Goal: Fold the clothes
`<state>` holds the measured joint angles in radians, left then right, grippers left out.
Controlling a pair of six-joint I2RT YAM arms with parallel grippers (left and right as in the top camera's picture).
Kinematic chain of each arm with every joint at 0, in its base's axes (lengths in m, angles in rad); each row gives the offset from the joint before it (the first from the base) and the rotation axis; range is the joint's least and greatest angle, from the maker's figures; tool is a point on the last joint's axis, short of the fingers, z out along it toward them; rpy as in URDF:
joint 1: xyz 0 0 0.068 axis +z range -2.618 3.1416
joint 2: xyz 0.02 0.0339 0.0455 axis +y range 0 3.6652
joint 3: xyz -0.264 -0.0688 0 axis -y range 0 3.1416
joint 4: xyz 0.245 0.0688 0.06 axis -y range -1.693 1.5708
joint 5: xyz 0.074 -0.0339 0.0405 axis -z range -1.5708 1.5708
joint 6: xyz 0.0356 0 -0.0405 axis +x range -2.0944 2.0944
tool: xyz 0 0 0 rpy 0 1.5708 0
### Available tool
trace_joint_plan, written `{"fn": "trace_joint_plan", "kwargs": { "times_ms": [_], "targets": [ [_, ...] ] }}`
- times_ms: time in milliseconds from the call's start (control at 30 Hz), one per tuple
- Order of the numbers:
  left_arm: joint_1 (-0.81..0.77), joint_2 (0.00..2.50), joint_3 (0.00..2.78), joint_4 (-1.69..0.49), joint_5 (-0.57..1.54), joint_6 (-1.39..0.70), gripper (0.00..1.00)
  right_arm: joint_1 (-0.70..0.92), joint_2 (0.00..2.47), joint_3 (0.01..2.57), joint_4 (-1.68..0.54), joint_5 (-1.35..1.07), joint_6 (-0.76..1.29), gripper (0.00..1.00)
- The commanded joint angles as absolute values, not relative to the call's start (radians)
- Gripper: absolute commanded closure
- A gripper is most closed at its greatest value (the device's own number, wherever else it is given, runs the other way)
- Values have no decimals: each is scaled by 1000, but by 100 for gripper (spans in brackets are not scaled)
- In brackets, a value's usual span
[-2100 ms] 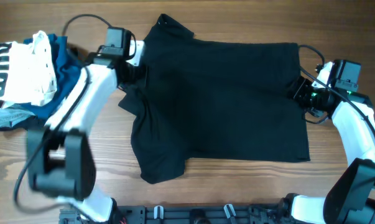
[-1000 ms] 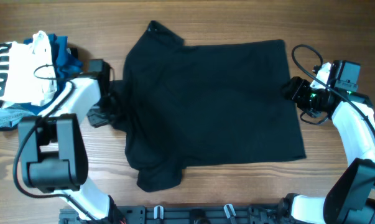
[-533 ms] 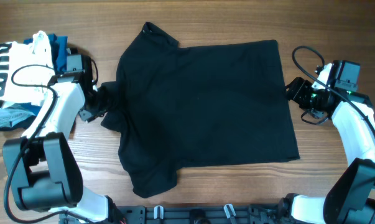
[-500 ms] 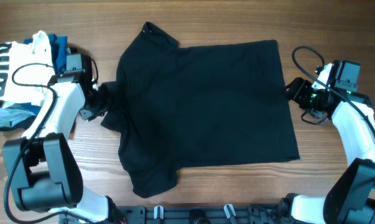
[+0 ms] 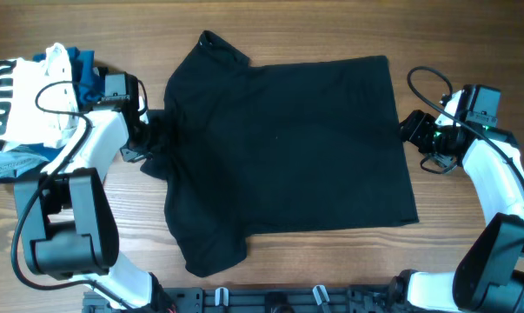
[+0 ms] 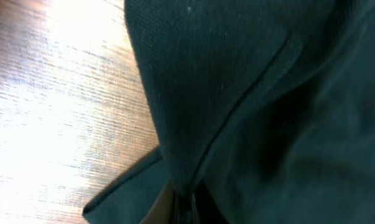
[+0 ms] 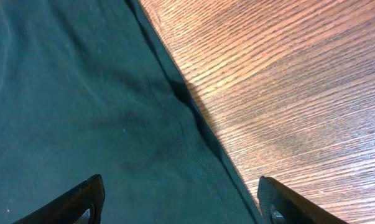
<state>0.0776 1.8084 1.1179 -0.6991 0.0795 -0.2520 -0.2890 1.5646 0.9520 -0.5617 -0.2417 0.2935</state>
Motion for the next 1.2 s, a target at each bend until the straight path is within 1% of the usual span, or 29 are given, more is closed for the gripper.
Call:
{"fn": "trace_joint_plan", "kwargs": {
  "times_ms": [0, 33, 67, 100, 133, 167, 200, 233, 300, 400, 433, 467, 533, 600, 633, 667, 733, 767, 867, 1000, 1067, 1167],
  "targets": [
    [76, 1752, 1152, -601, 50, -238, 96, -286, 1579, 941, -550, -224, 316, 21],
    [76, 1748, 1152, -578, 48, -239, 96, -286, 1579, 941, -547, -224, 316, 21],
    [76, 1748, 1152, -575, 48, -239, 88, -286, 1580, 941, -546, -224, 316, 21],
    [76, 1748, 1152, -583, 48, -239, 68, -286, 1580, 941, -548, -224, 316, 21],
    [76, 1748, 1152, -611, 47, -239, 57, -286, 1580, 941, -550, -224, 315, 21],
    [76, 1748, 1152, -632, 45, -239, 53, -286, 1580, 941, -552, -224, 315, 20],
    [76, 1748, 1152, -670, 25, -239, 52, -286, 1580, 941, -553, -224, 315, 20],
    [76, 1748, 1152, -691, 2, -239, 52, -286, 1580, 941, -554, -224, 316, 20],
    [76, 1748, 1146, -734, -73, -239, 56, -286, 1580, 941, -554, -224, 316, 20],
    [76, 1748, 1119, -747, -104, -244, 74, -286, 1580, 941, -554, -224, 315, 20],
    [76, 1748, 1110, -747, -104, -251, 79, -286, 1580, 941, -554, -224, 316, 20],
    [76, 1748, 1097, -740, -104, -273, 80, -286, 1580, 941, -554, -224, 315, 20],
    [76, 1749, 1069, -701, -103, -277, 77, -286, 1580, 941, -554, -224, 315, 20],
    [77, 1751, 1033, -655, -104, -276, 67, -286, 1580, 941, -554, -224, 316, 20],
    [77, 1751, 1024, -645, -103, -277, 64, -286, 1580, 941, -554, -224, 316, 20],
    [76, 1750, 1021, -643, -102, -277, 65, -286, 1580, 941, -555, -224, 316, 20],
    [76, 1750, 1021, -647, -102, -277, 73, -286, 1580, 941, -555, -224, 315, 20],
    [77, 1750, 1021, -649, -103, -277, 75, -286, 1580, 941, -555, -224, 316, 20],
    [81, 1750, 1015, -627, -104, -265, 72, -286, 1580, 941, -554, -224, 317, 20],
    [81, 1764, 966, -543, -106, -265, 59, -286, 1580, 941, -556, -224, 317, 20],
    [81, 1773, 950, -524, -101, -265, 60, -286, 1580, 941, -555, -224, 317, 20],
    [80, 1779, 948, -541, -99, -264, 69, -286, 1580, 941, -555, -224, 317, 20]
  ]
}}
